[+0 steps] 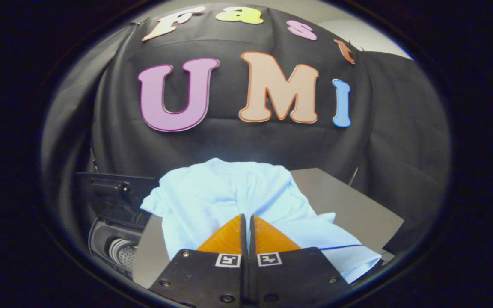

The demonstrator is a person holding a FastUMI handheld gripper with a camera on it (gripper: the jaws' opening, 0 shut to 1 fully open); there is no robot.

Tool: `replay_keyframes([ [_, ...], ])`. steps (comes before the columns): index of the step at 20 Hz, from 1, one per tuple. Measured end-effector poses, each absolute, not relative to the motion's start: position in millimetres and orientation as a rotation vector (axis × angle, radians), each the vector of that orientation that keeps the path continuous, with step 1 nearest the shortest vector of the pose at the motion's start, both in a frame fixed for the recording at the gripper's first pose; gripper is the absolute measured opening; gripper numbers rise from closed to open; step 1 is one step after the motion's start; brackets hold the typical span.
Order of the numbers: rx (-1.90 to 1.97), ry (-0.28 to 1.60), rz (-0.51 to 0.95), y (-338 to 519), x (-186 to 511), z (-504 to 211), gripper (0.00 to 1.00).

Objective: Put the clothes into the washing machine and then close the washing machine lid.

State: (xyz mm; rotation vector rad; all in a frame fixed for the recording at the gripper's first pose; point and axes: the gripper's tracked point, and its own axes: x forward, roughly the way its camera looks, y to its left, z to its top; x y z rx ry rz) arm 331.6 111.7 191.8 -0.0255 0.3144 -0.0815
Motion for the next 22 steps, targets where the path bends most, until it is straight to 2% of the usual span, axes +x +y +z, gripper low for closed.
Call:
replay_keyframes([
  [11,0.186,0.350,0.312,317.3,326.0,177.4,0.00],
  [17,0.191,0.376,0.416,383.2,335.2,156.8,0.00],
  [22,0.175,0.423,0.406,387.4,333.8,135.8,0.00],
])
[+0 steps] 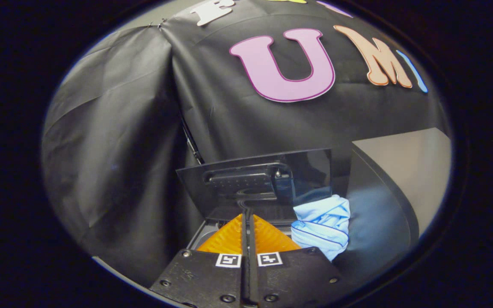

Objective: Put the clothes into the washing machine and then close the washing machine lid.

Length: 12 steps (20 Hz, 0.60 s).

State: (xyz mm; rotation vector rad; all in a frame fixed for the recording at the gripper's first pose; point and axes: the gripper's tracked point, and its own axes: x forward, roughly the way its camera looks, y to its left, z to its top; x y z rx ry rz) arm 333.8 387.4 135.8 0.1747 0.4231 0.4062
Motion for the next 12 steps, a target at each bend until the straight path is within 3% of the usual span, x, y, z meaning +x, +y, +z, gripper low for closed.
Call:
replay_keyframes([
  [12,0.145,0.482,0.323,344.5,334.0,85.2,0.00],
])
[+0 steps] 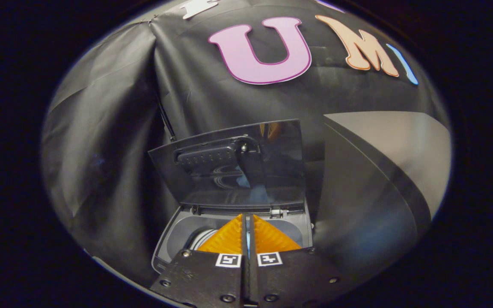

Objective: Put the clothes into the washing machine and then close the washing machine lid.

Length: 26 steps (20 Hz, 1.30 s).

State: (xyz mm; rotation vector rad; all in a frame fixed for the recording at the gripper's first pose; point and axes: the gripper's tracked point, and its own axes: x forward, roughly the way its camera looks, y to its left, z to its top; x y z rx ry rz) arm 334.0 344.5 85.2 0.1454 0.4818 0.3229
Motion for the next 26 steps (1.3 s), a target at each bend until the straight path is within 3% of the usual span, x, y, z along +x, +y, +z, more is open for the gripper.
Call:
replay_keyframes([
  [13,0.163,0.460,0.345,350.5,333.4,89.0,0.00],
  [18,0.150,0.455,0.371,359.1,339.6,94.9,0.35],
  [24,0.090,0.382,0.346,366.5,361.7,115.3,0.91],
  [25,0.090,0.361,0.330,365.8,368.9,122.5,0.98],
  [26,0.091,0.342,0.320,367.5,377.4,130.6,0.97],
])
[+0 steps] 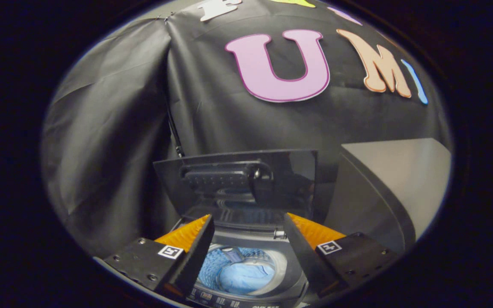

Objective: Put the clothes into the washing machine and then close the washing machine lid.

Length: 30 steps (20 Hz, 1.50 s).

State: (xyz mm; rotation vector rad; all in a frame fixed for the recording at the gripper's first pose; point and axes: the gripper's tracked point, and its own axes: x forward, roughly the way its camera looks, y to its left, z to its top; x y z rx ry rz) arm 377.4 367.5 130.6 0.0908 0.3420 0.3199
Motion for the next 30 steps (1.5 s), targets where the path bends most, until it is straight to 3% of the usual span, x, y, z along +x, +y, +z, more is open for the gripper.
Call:
replay_keyframes([
  [6,0.027,0.224,0.277,388.4,440.0,182.5,0.97],
  [14,-0.013,0.140,0.121,389.1,518.3,191.1,0.96],
  [30,0.028,0.244,0.137,389.6,515.2,168.0,0.96],
])
